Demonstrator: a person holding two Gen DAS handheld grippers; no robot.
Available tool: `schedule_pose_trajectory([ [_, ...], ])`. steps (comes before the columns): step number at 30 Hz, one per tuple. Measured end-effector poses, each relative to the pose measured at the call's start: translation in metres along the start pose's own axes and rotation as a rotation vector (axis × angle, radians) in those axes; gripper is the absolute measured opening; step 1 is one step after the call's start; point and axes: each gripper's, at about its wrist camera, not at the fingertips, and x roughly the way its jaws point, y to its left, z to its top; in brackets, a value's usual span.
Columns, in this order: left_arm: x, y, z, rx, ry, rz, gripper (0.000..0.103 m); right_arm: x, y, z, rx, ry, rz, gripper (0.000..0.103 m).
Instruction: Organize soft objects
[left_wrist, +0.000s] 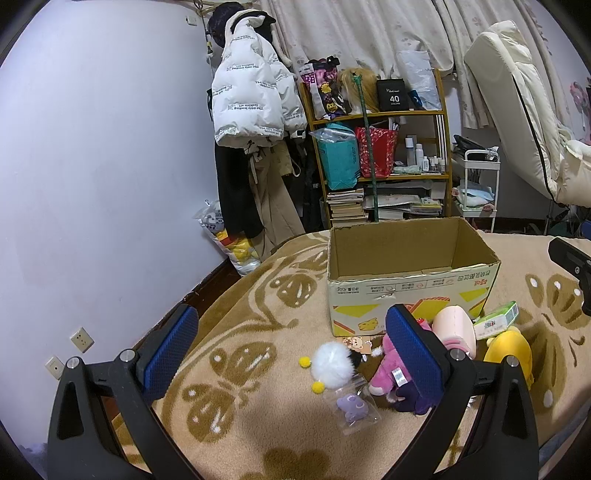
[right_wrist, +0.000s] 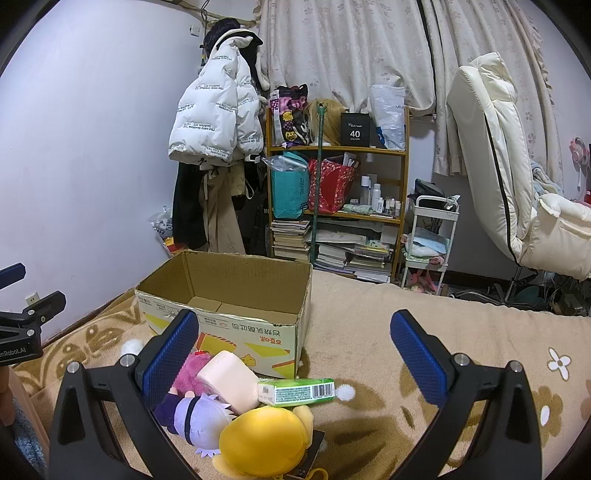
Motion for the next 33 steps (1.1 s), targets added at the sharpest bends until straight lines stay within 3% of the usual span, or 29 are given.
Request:
schedule_pose_trajectory([
  [33, 0.0005, 0.0006, -0.0007, 0.0, -0.001, 0.001, 0.101, -0.0004, 0.0, 0.0012, 0.001, -0.001, 0.002, 0.103],
])
